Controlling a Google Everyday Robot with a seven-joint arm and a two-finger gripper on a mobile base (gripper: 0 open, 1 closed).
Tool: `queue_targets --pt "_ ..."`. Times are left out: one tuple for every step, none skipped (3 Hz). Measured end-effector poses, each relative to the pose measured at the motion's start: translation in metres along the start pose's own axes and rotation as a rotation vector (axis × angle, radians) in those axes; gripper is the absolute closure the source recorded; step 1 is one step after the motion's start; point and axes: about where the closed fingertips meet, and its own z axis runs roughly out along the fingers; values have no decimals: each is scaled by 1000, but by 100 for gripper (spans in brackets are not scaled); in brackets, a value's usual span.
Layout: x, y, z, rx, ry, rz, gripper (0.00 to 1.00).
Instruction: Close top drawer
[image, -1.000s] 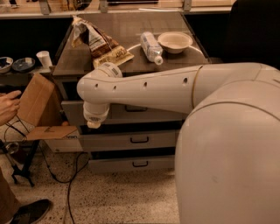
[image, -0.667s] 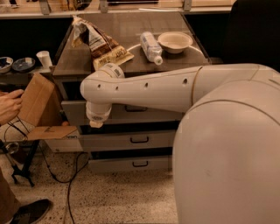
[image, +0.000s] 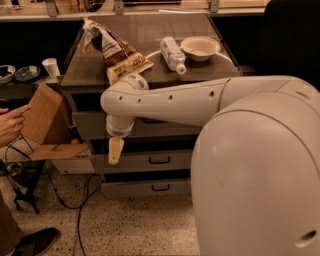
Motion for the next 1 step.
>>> queue_targets --pt "0 0 0 0 0 0 0"
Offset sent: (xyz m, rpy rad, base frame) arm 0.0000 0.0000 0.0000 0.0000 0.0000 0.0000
